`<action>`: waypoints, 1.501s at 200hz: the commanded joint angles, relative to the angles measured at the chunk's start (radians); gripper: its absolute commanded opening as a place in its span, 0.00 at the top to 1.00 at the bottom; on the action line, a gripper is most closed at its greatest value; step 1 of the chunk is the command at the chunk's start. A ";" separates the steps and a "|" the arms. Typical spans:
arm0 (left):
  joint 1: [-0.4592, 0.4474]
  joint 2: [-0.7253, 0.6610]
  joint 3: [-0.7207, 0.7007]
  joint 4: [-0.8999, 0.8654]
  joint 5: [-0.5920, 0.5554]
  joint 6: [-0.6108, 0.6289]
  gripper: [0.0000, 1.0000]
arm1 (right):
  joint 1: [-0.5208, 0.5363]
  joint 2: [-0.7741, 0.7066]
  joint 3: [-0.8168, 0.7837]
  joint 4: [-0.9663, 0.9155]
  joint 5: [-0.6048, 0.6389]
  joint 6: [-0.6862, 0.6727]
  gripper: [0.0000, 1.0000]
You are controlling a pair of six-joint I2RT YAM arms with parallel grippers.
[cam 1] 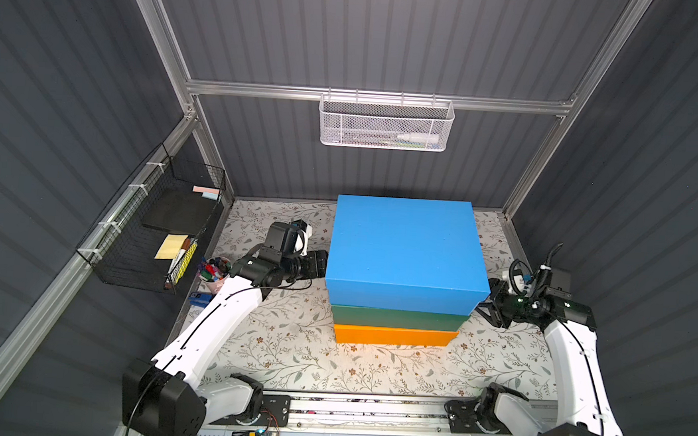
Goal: Stack the shoeboxes
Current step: Adjust the shoeboxes in the shoebox, then adjust the shoebox.
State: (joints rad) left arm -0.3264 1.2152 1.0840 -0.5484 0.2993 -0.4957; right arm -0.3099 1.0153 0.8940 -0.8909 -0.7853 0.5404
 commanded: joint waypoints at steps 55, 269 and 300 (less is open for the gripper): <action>-0.004 -0.047 -0.003 -0.016 0.010 0.001 0.21 | 0.003 0.021 0.031 -0.038 0.026 -0.028 0.34; -0.006 -0.030 0.366 -0.231 -0.136 0.041 0.15 | -0.006 0.060 0.423 -0.063 -0.025 -0.040 0.23; -0.008 -0.041 0.350 -0.213 -0.093 0.021 0.17 | 0.023 0.071 0.432 -0.002 -0.040 -0.009 0.23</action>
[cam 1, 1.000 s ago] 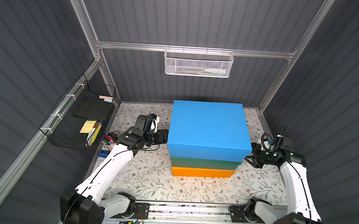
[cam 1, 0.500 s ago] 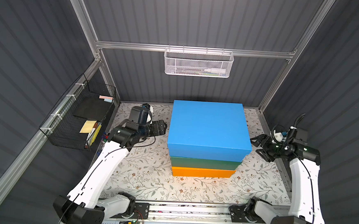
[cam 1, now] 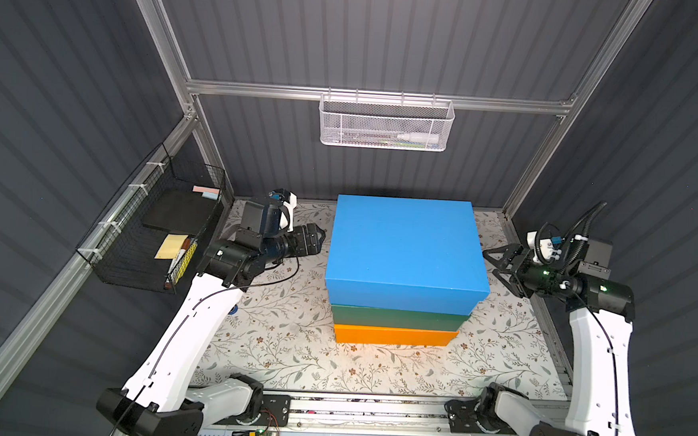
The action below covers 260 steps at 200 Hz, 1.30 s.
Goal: Stack the shoeboxes
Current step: Adjust the shoebox.
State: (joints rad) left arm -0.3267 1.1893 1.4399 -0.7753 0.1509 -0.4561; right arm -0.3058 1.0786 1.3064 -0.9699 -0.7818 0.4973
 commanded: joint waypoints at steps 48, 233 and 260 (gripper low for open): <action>-0.015 -0.024 -0.016 0.040 0.100 -0.044 0.19 | 0.068 0.010 0.016 0.148 -0.030 0.061 0.23; -0.030 -0.041 -0.055 0.048 0.047 -0.052 0.15 | 0.049 0.004 -0.009 0.120 0.055 0.038 0.19; -0.029 -0.047 -0.037 0.019 0.014 -0.075 0.12 | 0.027 0.007 -0.003 0.101 0.092 0.015 0.15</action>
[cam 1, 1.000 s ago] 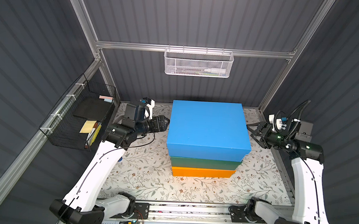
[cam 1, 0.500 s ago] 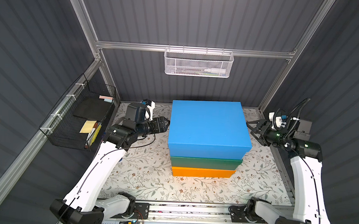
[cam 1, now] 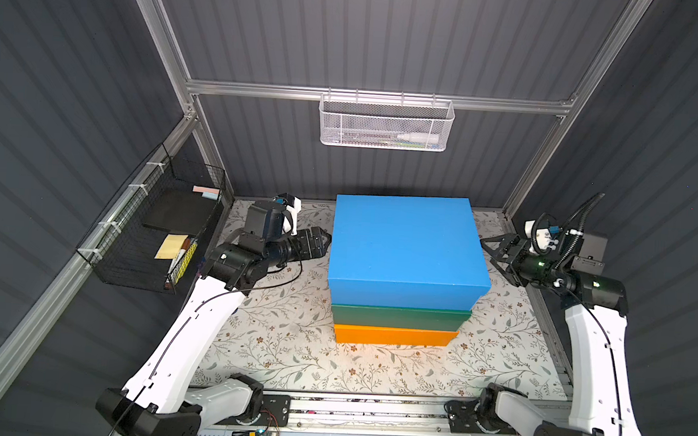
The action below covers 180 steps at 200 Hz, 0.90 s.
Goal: Stack the shoeboxes
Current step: Adjust the shoebox, then reset both arms
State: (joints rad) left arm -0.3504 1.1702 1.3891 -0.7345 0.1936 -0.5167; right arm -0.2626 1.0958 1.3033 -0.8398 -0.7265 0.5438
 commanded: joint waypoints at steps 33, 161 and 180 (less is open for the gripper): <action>-0.005 -0.016 0.055 -0.046 -0.081 0.003 0.10 | -0.030 -0.005 -0.010 -0.031 0.060 -0.034 0.13; 0.235 0.101 -0.398 0.753 -0.505 0.235 0.00 | -0.055 0.092 -0.580 0.626 0.774 -0.319 0.01; 0.235 0.111 -0.602 1.131 -0.559 0.368 0.01 | -0.034 0.110 -0.693 0.844 0.708 -0.322 0.01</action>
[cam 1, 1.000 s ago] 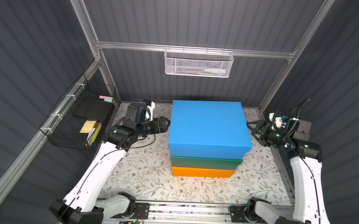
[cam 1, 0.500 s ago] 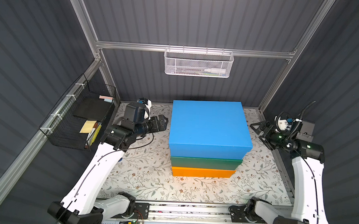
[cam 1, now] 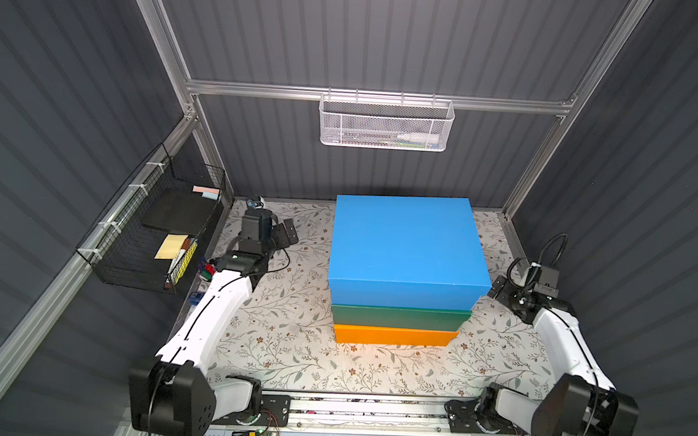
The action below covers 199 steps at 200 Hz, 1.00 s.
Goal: Stack the shoeboxes
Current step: Reset both arms
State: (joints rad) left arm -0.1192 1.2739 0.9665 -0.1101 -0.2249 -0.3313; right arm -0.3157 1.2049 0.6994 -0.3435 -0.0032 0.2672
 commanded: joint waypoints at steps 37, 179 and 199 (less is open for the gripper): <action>0.005 0.130 -0.372 0.948 -0.135 0.272 0.00 | 0.068 0.052 -0.238 0.666 -0.029 -0.068 0.01; -0.016 0.433 -0.512 1.599 -0.087 0.302 0.00 | 0.267 0.275 -0.325 1.161 0.040 -0.184 0.01; -0.016 0.431 -0.512 1.585 -0.087 0.300 0.00 | 0.270 0.279 -0.315 1.151 0.059 -0.178 0.01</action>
State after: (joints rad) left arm -0.1276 1.7176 0.4614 1.4406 -0.2852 -0.0368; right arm -0.0551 1.4895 0.3614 0.8154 0.0143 0.1036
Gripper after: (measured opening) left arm 0.996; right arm 0.990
